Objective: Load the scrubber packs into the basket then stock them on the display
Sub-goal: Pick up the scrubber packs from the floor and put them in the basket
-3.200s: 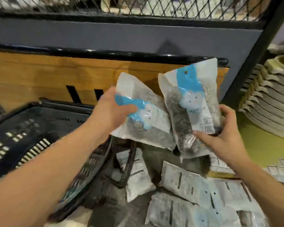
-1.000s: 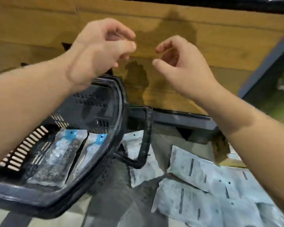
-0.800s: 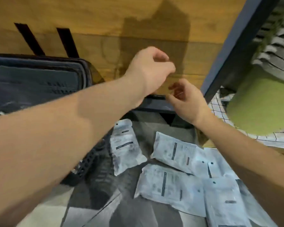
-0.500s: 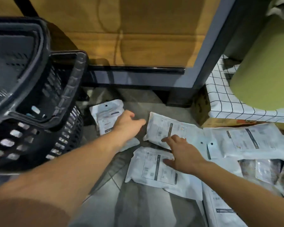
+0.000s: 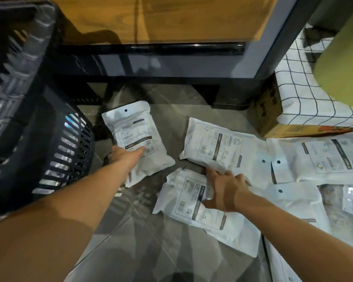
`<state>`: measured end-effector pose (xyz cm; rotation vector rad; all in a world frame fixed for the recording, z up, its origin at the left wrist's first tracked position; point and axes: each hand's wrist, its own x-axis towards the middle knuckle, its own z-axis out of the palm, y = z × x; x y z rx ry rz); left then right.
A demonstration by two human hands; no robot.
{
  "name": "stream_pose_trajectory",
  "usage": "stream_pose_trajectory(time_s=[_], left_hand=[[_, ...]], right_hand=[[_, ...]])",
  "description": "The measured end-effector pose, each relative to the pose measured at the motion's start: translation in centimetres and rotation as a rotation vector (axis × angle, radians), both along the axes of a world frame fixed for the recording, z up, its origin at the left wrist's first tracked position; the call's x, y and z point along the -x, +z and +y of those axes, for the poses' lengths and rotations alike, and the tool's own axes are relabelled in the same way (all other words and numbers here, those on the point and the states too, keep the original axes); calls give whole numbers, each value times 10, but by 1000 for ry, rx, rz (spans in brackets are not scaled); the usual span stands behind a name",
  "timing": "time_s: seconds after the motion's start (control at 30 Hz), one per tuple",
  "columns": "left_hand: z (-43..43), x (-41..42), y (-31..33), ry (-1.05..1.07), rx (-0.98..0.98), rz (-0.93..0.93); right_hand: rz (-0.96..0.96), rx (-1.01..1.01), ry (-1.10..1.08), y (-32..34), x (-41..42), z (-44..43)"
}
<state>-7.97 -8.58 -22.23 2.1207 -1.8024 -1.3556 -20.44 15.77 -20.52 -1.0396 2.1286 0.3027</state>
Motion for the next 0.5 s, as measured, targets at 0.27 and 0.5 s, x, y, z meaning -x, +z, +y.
stream_pose_trajectory(time_s=[0.27,0.5], left_hand=[[2,1,-5,99,-126,110],[39,2,50,54,-146,250]], right_hand=[[-44,136,17,50,15,11],[306,403,126,157,40,21]])
